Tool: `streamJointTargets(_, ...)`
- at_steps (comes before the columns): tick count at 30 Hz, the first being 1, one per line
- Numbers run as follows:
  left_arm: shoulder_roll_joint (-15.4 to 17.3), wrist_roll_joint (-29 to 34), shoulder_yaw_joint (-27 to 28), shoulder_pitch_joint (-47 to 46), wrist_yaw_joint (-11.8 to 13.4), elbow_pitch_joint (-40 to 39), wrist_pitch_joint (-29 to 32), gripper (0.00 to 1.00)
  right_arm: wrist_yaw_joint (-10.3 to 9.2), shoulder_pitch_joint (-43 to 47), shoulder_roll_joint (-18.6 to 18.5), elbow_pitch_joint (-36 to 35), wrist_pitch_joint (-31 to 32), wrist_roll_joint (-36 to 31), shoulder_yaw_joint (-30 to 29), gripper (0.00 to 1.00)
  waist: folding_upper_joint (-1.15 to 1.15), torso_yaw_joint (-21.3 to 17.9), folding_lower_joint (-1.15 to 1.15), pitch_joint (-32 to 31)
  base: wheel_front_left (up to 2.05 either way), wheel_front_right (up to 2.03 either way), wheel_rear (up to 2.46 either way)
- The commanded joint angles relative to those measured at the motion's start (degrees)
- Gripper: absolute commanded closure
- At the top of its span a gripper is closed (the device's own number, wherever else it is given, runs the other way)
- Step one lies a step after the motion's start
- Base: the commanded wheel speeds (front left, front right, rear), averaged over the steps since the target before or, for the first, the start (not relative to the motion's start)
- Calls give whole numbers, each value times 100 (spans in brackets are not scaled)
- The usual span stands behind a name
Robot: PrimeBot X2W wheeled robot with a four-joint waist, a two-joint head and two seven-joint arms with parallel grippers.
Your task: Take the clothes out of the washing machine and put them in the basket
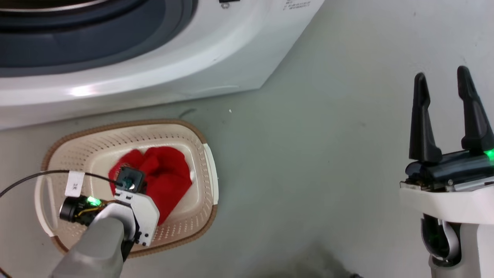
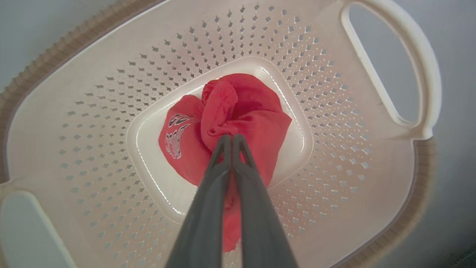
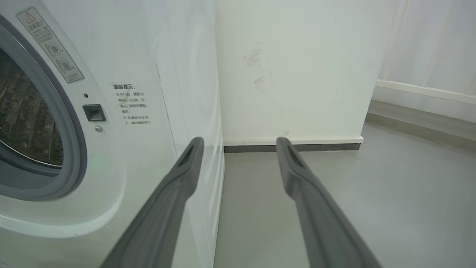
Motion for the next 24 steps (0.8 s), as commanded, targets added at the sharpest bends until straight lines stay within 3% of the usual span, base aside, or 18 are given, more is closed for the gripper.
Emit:
streamJointTargets(1, -18, 91, -78, -251, 0, 159, 53, 100, -4, -162, 5, -32, -12, 81, -26, 0, 0, -110, -1, 506, 0, 0, 0)
streamJointTargets(11, 53, 736, -736, -1081, 33, 680, 461, 100, -4, -518, 4, -123, -12, 246, -95, 0, 0, -189, -1, 1337, 0, 0, 0)
streamJointTargets(20, 138, 741, -854, -1191, 13, 789, 648, 100, -4, -605, 5, -57, -12, 314, -105, 0, 0, -223, -1, 1517, 0, 0, 0)
streamJointTargets(21, 154, 727, -858, -1155, 10, 795, 617, 69, -4, -607, 4, -44, -12, 324, -121, 0, 0, -219, -1, 1493, 0, 0, 0)
streamJointTargets(22, 172, 723, -857, -1125, 33, 800, 537, 0, -4, -612, 4, -27, -12, 334, -131, 0, 0, -213, -1, 1456, 0, 0, 0)
streamJointTargets(24, 173, 723, -868, -1034, 55, 805, 359, 0, -4, -614, 5, 7, -12, 332, -124, 0, 0, -187, -1, 1343, 0, 0, 0)
